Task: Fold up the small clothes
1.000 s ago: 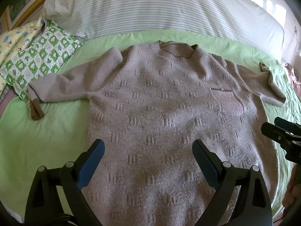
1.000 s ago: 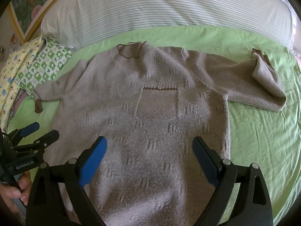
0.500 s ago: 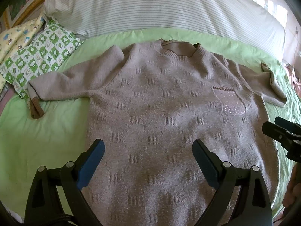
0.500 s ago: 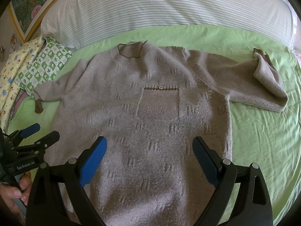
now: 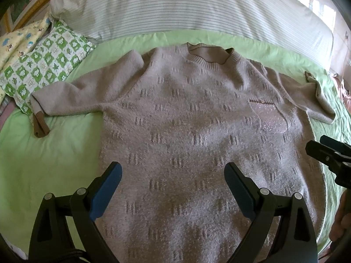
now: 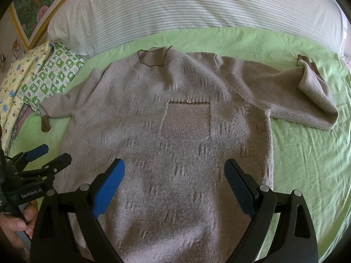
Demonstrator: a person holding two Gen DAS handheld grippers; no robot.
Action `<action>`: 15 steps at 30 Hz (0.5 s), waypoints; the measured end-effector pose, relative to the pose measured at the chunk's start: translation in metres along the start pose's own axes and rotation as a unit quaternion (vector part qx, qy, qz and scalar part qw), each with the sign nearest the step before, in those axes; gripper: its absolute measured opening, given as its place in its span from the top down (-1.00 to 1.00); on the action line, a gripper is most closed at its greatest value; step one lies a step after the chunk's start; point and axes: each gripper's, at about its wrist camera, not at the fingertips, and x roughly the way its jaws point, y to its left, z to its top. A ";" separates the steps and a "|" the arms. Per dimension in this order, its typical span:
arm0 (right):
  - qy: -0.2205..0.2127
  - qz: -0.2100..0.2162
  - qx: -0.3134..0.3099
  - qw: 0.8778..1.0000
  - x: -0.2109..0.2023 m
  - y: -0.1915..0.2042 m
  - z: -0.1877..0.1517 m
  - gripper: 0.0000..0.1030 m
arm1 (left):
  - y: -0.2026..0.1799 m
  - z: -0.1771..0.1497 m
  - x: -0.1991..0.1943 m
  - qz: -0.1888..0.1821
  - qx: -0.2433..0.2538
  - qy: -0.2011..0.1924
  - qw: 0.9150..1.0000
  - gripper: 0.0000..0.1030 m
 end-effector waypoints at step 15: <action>-0.028 -0.021 0.073 0.997 -0.013 -0.074 0.025 -0.79 | -0.006 0.029 0.018 -0.027 -0.006 0.014 1.000 -0.85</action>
